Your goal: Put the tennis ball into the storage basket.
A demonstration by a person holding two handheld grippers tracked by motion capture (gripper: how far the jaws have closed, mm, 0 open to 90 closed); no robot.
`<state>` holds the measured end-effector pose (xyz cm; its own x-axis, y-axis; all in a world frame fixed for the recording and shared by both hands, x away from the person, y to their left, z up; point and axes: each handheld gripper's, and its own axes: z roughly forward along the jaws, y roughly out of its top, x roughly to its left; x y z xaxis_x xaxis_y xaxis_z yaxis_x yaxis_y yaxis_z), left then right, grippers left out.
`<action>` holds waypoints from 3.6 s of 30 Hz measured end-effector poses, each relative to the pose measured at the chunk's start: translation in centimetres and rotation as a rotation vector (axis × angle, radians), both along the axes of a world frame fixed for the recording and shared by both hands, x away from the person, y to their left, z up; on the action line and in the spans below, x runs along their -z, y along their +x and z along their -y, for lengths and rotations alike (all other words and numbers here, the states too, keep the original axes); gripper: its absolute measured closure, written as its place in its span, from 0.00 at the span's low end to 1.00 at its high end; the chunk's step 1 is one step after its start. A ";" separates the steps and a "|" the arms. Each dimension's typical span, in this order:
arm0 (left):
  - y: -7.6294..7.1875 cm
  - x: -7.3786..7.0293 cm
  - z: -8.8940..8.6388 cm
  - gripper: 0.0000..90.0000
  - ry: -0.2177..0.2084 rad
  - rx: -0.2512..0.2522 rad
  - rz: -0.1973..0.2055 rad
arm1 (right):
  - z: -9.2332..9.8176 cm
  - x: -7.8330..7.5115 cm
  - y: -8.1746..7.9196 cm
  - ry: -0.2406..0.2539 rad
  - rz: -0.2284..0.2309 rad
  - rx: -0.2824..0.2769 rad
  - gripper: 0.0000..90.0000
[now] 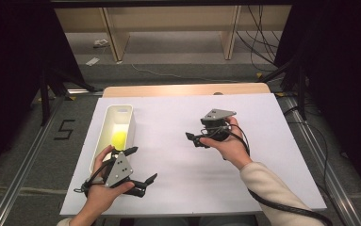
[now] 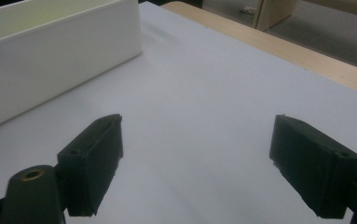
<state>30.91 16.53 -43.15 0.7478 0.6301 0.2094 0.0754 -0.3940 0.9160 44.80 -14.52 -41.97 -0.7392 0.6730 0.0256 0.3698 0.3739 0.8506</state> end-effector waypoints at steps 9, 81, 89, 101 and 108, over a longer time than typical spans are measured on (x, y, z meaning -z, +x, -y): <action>0.0 0.0 0.0 0.00 0.001 -0.002 0.000 | 1.5 0.2 -0.5 0.005 -0.004 0.024 0.20; 0.0 0.0 -0.1 0.00 0.000 -0.013 -0.001 | 9.1 0.4 -4.5 0.045 0.003 0.140 0.20; 0.1 0.0 -0.1 0.00 0.000 -0.014 -0.001 | 9.8 0.5 -5.0 0.046 0.004 0.148 0.19; 0.1 0.0 -0.1 0.00 0.000 -0.015 -0.001 | 10.7 0.7 -5.9 0.046 0.002 0.159 0.19; 0.1 0.0 -0.2 0.00 0.000 -0.016 0.000 | 11.1 0.7 -6.3 0.049 -0.001 0.162 0.19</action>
<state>30.97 16.70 -43.12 0.7373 0.6422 0.2096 0.0817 -0.3928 0.9160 38.50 -25.59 -42.70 -0.6214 0.7811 0.0616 0.4226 0.2679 0.8658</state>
